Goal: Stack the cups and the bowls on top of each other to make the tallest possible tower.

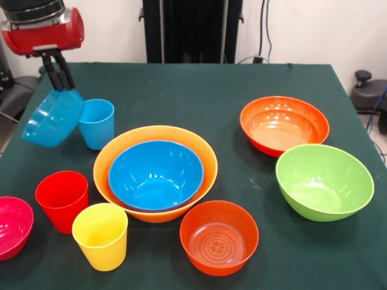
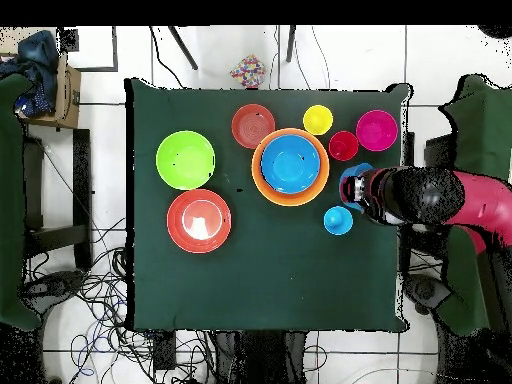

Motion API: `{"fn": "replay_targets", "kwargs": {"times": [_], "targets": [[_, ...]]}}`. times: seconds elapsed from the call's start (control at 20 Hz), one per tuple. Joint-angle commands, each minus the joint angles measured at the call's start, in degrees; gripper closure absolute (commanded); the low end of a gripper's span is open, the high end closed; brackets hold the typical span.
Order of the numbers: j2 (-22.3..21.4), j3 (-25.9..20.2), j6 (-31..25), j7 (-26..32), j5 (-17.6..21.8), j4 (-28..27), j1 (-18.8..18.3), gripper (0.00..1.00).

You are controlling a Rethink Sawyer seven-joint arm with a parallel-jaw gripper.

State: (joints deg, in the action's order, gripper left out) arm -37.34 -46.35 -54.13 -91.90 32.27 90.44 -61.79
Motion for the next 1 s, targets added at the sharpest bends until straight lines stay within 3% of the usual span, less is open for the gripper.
{"fn": "replay_targets", "kwargs": {"times": [0.05,1.0], "targets": [[-1.2,-2.9,-8.0,15.2,-1.9,0.0,1.3,1.0],[-0.3,-2.9,-10.5,9.6,-5.6,-6.4,5.8,1.0]]}}
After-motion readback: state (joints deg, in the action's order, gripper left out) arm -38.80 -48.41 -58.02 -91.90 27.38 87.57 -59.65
